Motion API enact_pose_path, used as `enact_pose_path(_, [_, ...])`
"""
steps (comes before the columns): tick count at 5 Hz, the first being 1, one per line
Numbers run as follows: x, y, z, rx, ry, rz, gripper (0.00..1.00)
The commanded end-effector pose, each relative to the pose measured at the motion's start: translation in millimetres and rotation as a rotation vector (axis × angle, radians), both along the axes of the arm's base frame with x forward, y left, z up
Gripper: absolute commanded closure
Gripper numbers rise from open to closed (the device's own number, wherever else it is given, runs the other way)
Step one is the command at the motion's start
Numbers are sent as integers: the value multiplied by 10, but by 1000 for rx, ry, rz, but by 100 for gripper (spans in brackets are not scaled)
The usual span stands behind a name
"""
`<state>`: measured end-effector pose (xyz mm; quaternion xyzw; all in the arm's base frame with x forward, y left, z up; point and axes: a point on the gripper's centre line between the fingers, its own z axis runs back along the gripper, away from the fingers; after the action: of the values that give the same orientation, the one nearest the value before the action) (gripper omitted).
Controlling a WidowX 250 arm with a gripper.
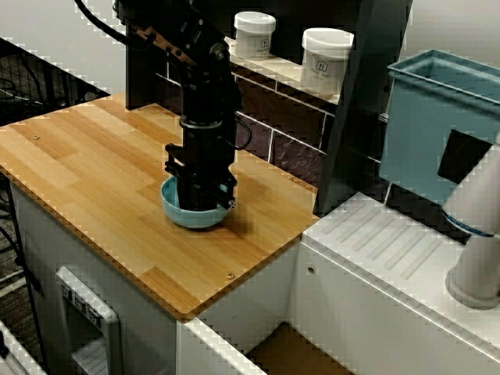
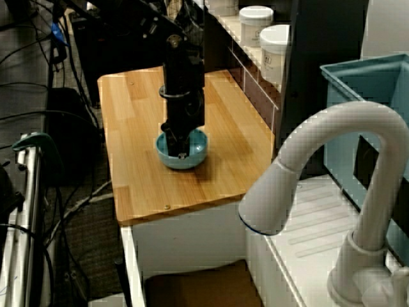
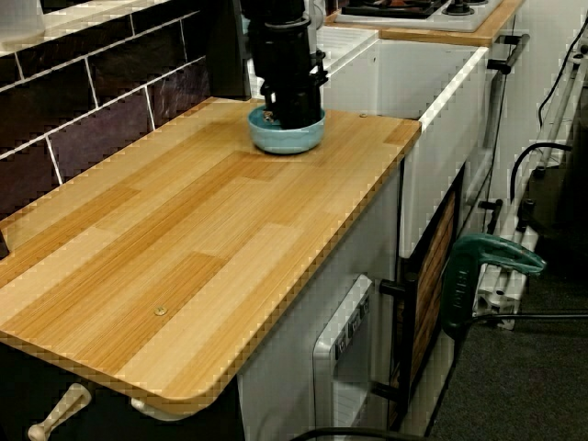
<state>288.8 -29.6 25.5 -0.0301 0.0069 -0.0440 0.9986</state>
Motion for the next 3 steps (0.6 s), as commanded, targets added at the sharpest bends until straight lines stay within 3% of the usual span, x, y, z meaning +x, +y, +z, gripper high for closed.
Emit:
enact_pose_path(1, [-10,-37,152,9,-55,2,100])
enact_pose_path(3, [31,69,268,-7,-53,31,100])
